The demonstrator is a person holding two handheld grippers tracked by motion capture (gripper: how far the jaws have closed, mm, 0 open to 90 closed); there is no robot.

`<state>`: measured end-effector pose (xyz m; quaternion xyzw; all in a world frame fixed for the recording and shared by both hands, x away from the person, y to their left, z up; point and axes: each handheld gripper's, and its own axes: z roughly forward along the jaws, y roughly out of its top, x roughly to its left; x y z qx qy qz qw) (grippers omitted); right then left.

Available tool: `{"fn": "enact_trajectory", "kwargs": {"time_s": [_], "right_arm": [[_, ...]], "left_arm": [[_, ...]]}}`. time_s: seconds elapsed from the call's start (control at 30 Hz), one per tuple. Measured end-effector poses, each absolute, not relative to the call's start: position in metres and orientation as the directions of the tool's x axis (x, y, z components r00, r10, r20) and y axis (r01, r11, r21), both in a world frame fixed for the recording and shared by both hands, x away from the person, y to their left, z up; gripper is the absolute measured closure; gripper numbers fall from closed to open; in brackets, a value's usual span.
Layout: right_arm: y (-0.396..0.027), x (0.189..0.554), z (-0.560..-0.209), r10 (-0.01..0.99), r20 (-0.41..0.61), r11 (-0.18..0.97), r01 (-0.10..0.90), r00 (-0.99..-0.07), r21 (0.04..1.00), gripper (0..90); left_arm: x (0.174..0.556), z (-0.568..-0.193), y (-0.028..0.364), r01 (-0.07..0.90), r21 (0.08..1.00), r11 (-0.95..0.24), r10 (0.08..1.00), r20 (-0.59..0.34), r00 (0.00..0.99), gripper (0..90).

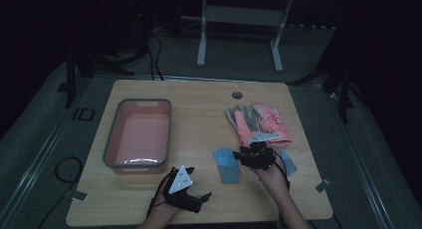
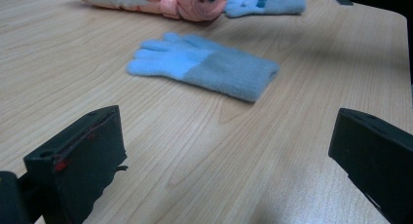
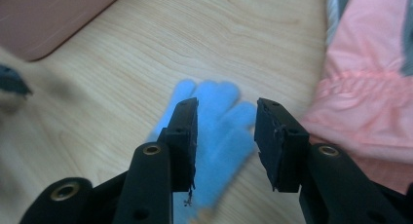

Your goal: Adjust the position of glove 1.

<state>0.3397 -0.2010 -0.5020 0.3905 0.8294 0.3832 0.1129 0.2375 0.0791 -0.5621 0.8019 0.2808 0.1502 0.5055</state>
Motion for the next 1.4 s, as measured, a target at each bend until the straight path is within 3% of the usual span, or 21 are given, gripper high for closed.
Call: {"fn": "enact_trajectory", "kwargs": {"time_s": [0.37, 0.7, 1.27, 1.4], "right_arm": [[-0.276, 0.341, -0.483, 0.73, 0.04, 0.434, 0.507, -0.682, 0.745, 61.8], [-0.335, 0.345, -0.496, 0.716, -0.047, 0.527, 0.497, -0.696, 0.689, 59.3], [-0.345, 0.368, -0.542, 0.672, 0.054, 0.525, 0.526, -0.739, 0.669, 61.1], [-0.345, 0.363, -0.543, 0.71, 0.062, 0.497, 0.561, -0.701, 0.662, 80.8]], "left_arm": [[0.238, -0.562, 0.079, 0.303, 0.891, -0.338, 0.605, -0.041, 0.795, 0.0], [0.238, -0.562, 0.079, 0.302, 0.892, -0.335, 0.604, -0.043, 0.796, 0.0], [0.238, -0.562, 0.078, 0.301, 0.89, -0.341, 0.602, -0.039, 0.797, 0.0], [0.238, -0.562, 0.078, 0.304, 0.889, -0.342, 0.605, -0.039, 0.796, 0.0]]}}
